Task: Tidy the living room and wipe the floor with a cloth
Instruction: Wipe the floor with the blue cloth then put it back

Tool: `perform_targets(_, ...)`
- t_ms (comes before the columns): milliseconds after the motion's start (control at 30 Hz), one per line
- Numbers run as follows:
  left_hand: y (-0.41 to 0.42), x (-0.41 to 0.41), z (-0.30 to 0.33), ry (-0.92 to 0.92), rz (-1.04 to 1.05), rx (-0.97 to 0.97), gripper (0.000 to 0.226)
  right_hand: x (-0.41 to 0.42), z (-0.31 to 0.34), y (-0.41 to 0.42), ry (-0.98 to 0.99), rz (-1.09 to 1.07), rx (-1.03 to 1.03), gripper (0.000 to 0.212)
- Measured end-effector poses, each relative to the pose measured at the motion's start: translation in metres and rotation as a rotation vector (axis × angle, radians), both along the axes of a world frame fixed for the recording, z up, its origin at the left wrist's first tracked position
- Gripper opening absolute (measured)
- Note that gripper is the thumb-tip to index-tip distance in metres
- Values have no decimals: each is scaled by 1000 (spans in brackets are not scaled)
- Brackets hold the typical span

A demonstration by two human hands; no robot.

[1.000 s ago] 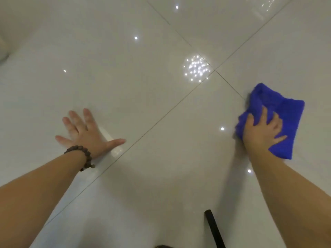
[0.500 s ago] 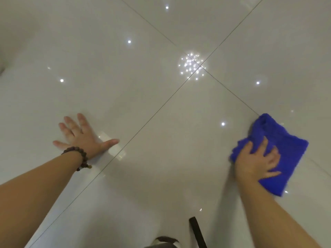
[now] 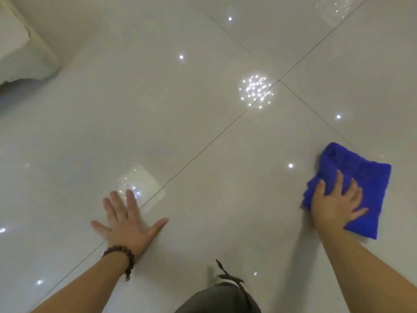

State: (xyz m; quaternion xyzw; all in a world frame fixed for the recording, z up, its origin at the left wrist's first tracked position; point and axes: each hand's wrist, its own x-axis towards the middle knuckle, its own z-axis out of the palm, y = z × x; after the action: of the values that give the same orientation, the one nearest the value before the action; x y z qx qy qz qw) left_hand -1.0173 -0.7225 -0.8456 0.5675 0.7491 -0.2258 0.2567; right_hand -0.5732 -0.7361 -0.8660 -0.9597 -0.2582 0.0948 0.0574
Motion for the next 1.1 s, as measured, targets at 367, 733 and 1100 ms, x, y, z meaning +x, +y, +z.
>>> perform_targets(367, 1, -45, -4, -149, 109, 276, 91, -192, -20, 68, -148, 1488, 171, 58)
perform_targets(733, 48, -110, -8, -92, 315, 316, 90, -346, -15, 143, -86, 1641, -23, 60)
perform_targets(1100, 111, -124, -11, -57, 403, 80, 130, -377, -22, 225, -82, 1255, 68, 61)
